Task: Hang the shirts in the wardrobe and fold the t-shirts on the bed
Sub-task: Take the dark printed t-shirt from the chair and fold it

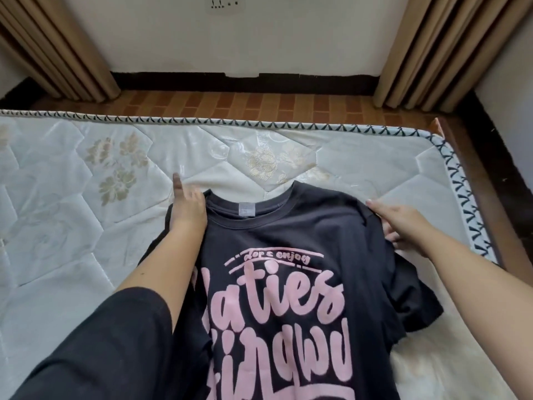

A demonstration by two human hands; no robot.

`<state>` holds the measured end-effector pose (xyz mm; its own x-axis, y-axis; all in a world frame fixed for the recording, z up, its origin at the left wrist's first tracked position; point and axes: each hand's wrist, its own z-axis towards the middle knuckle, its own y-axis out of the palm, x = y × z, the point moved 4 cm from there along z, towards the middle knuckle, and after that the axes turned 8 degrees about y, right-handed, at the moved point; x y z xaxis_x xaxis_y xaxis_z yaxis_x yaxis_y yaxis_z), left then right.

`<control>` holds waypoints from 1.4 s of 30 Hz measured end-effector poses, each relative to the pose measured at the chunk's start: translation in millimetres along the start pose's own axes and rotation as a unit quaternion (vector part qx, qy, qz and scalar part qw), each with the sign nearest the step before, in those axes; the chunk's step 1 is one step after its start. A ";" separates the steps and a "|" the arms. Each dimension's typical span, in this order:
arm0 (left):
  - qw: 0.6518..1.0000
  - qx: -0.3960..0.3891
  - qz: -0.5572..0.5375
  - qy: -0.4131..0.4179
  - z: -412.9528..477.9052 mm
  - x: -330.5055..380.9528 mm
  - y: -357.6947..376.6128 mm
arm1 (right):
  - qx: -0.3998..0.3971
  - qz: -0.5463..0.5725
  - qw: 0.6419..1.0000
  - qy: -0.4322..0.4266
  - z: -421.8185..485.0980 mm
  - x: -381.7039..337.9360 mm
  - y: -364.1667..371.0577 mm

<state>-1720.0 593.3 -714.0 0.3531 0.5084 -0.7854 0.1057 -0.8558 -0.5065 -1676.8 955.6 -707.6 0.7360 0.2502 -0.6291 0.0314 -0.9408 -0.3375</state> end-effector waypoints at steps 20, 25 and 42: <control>0.779 0.224 -0.585 0.021 -118.2 166.5 -116.9 | 0.097 0.162 0.979 -0.080 -55.9 72.8 -84.9; 0.793 0.231 -0.564 0.014 -111.9 176.9 -115.3 | 0.129 0.375 0.917 -0.042 -42.3 83.0 -108.9; 0.794 0.266 -0.546 -0.009 -110.0 177.9 -114.1 | 0.110 0.155 0.982 0.001 -70.0 112.0 -86.4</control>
<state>-1566.9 770.9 -756.8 0.3062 0.9254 0.2233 -0.0702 0.2559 -0.9642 -1549.7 1048.9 -700.0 0.6882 -0.0416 -0.7243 -0.3412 -0.8997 -0.2725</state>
